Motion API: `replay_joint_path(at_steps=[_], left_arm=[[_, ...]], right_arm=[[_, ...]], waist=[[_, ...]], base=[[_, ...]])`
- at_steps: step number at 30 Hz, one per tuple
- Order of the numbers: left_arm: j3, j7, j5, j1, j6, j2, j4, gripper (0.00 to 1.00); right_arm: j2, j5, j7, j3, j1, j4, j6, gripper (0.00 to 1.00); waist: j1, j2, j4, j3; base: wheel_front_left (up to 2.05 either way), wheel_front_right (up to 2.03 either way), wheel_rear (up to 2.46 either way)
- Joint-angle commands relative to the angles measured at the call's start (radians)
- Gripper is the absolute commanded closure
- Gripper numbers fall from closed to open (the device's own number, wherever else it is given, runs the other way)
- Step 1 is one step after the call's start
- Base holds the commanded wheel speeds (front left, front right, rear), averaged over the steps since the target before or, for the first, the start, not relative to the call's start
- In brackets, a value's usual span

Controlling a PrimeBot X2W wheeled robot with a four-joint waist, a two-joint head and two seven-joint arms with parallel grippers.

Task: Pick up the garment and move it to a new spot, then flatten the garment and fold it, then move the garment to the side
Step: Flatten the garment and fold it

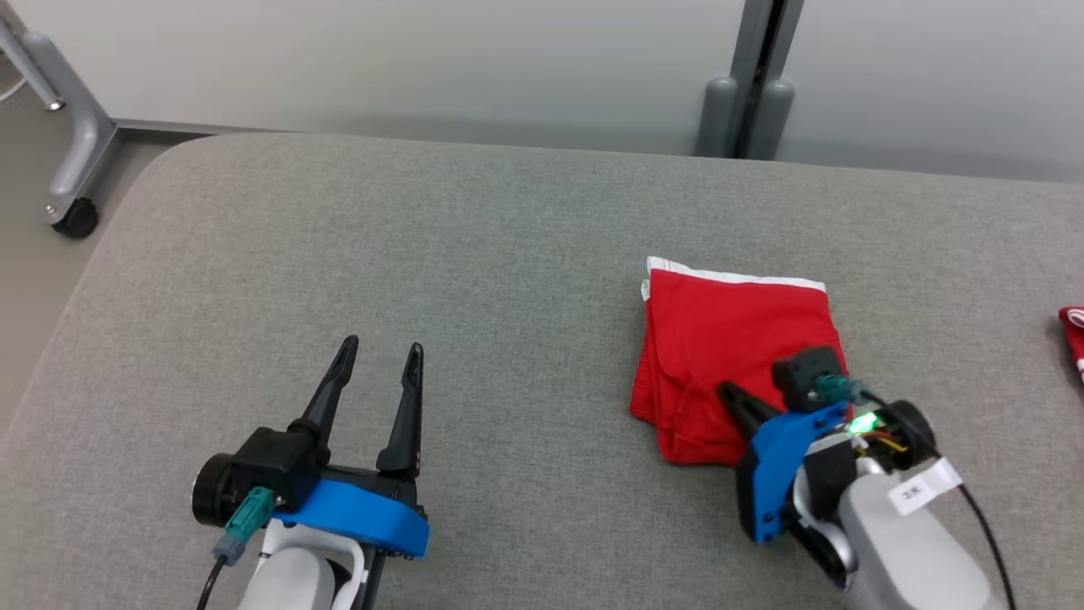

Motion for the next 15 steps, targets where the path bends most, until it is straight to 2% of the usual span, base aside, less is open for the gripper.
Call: replay_joint_path(at_steps=[1,6,10,12,14,15], left_arm=[[0.004,-0.004,-0.003,-0.013,-0.006,0.001,0.002,0.00],[0.017,-0.004,-0.006,0.000,-0.007,0.006,0.005,0.00],[0.042,-0.004,-0.007,0.021,-0.004,0.011,-0.002,0.00],[0.060,-0.004,-0.009,0.031,0.001,0.016,-0.008,0.00],[0.079,-0.004,-0.010,0.047,0.006,0.017,-0.013,0.00],[0.090,-0.004,-0.011,0.054,0.010,0.019,-0.016,0.00]], right_arm=[[0.010,0.003,-0.006,0.016,-0.009,0.011,0.000,1.00],[0.045,0.090,0.014,0.215,0.024,0.048,0.000,1.00],[0.036,0.219,0.030,0.364,0.058,-0.045,0.000,1.00],[0.014,0.274,0.018,0.384,0.080,-0.113,0.000,1.00],[-0.007,0.306,-0.016,0.358,0.098,-0.185,0.000,1.00],[-0.018,0.311,-0.038,0.334,0.107,-0.218,0.000,0.80]], waist=[[0.0000,0.0000,0.010,0.008],[0.0000,0.0000,0.009,-0.010],[0.0000,0.0000,-0.024,-0.037],[0.0000,0.0000,-0.047,-0.052],[0.0000,0.0000,-0.071,-0.066],[0.0000,0.0000,-0.084,-0.073]], base=[[0.00,0.00,0.00],[0.00,0.00,0.00],[0.00,0.00,0.00],[0.00,0.00,0.00],[0.00,0.00,0.00],[0.00,0.00,0.00]])
